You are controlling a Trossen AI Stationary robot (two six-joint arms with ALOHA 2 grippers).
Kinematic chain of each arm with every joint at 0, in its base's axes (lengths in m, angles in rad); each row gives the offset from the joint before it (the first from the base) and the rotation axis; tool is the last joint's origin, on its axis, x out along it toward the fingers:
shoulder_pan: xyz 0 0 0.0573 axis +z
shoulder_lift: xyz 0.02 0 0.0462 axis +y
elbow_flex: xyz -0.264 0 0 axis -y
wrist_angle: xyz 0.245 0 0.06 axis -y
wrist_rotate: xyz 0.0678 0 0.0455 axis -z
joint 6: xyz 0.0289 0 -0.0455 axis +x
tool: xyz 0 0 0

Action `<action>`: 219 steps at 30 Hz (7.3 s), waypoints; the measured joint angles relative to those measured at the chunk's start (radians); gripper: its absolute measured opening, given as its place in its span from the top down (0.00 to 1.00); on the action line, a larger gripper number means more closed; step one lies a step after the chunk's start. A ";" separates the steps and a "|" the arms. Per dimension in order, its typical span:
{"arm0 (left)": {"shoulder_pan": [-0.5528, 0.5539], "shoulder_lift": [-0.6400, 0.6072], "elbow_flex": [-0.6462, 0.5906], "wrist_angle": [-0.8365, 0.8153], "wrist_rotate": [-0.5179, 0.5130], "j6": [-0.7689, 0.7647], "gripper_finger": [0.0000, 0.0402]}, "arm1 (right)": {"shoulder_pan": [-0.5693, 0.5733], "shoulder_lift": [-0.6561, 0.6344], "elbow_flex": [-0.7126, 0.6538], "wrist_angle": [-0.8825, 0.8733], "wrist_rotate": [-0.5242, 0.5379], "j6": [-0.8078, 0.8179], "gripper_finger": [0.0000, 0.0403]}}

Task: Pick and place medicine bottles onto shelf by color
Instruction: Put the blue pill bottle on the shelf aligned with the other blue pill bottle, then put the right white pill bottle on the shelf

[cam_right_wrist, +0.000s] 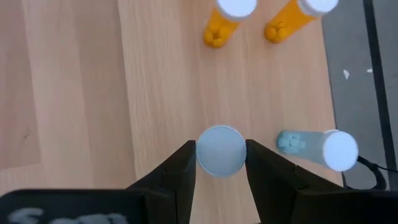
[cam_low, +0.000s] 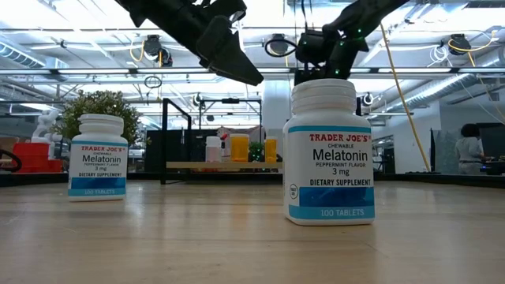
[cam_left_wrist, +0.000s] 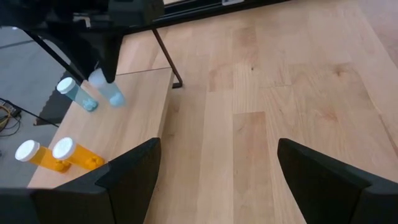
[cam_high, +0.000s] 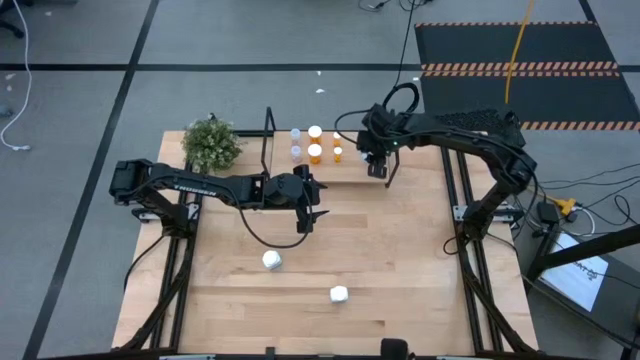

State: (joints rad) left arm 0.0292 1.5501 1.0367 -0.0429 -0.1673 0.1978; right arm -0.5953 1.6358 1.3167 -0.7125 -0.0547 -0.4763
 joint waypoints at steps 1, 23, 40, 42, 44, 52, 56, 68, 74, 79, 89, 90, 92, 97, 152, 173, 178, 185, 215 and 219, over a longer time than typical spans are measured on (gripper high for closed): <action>0.000 0.000 0.000 0.000 0.000 0.000 0.19 | 0.000 0.004 0.000 -0.002 0.000 -0.005 0.69; 0.000 0.000 0.000 0.001 0.000 0.003 0.19 | -0.032 0.016 0.000 -0.023 -0.004 -0.023 0.69; 0.000 0.001 0.000 0.002 0.000 0.003 0.19 | -0.032 0.035 0.000 -0.012 -0.028 0.003 0.69; 0.000 0.001 0.000 0.002 0.000 0.003 0.19 | -0.032 0.035 0.000 -0.011 -0.028 0.004 0.69; 0.000 0.001 0.000 0.002 0.000 0.003 0.19 | -0.033 0.035 0.000 -0.015 -0.028 0.008 0.69; 0.000 0.001 0.000 0.002 0.001 0.003 0.19 | -0.033 0.039 0.000 -0.018 -0.028 0.014 0.69; 0.000 0.001 0.000 0.002 0.001 0.003 0.19 | -0.033 0.039 0.000 -0.018 -0.028 0.019 0.68; 0.000 0.001 0.000 0.002 0.001 0.003 0.19 | -0.033 0.039 0.000 -0.018 -0.025 0.019 0.64; 0.000 0.001 0.000 0.002 0.001 0.003 0.19 | -0.033 0.039 0.000 -0.017 -0.021 0.019 0.64; 0.000 0.001 0.000 0.002 0.001 0.003 0.19 | -0.033 0.039 0.000 -0.006 0.007 0.019 0.64; 0.000 0.001 0.000 0.002 0.001 0.003 0.19 | -0.034 0.039 0.000 -0.002 0.006 0.019 0.64; 0.000 0.001 0.000 0.002 0.001 0.003 0.19 | -0.034 0.039 0.000 0.002 0.006 0.019 0.64; 0.000 0.001 0.000 0.002 0.001 0.003 0.19 | -0.034 0.039 0.000 0.012 0.007 0.019 0.64; 0.000 0.001 0.000 0.002 0.001 0.003 0.19 | -0.034 0.039 0.000 0.018 0.008 0.019 0.64; -0.637 0.237 0.106 0.170 -0.450 -0.500 0.19 | 0.927 -0.463 -0.273 0.119 0.267 0.666 0.64; -0.614 0.486 0.106 0.347 -0.419 -0.600 0.04 | 0.964 -0.449 -0.277 0.181 0.269 0.668 0.64; -0.593 0.548 0.106 0.441 -0.324 -0.602 0.11 | 0.964 -0.424 -0.276 0.257 0.268 0.646 0.64; -0.564 0.579 0.106 0.466 -0.328 -0.596 0.24 | 0.958 -0.380 -0.276 0.290 0.268 0.614 0.64; -0.538 0.578 0.105 0.342 -0.403 -0.644 0.17 | 0.936 -0.300 -0.277 0.336 0.233 0.675 0.64; -0.530 0.578 0.105 0.338 -0.406 -0.628 0.24 | 0.935 -0.296 -0.276 0.353 0.233 0.682 0.64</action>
State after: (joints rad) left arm -0.5007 2.1277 1.1419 0.2950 -0.5736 -0.4307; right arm 0.3397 1.3400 1.0402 -0.3597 0.1787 0.2058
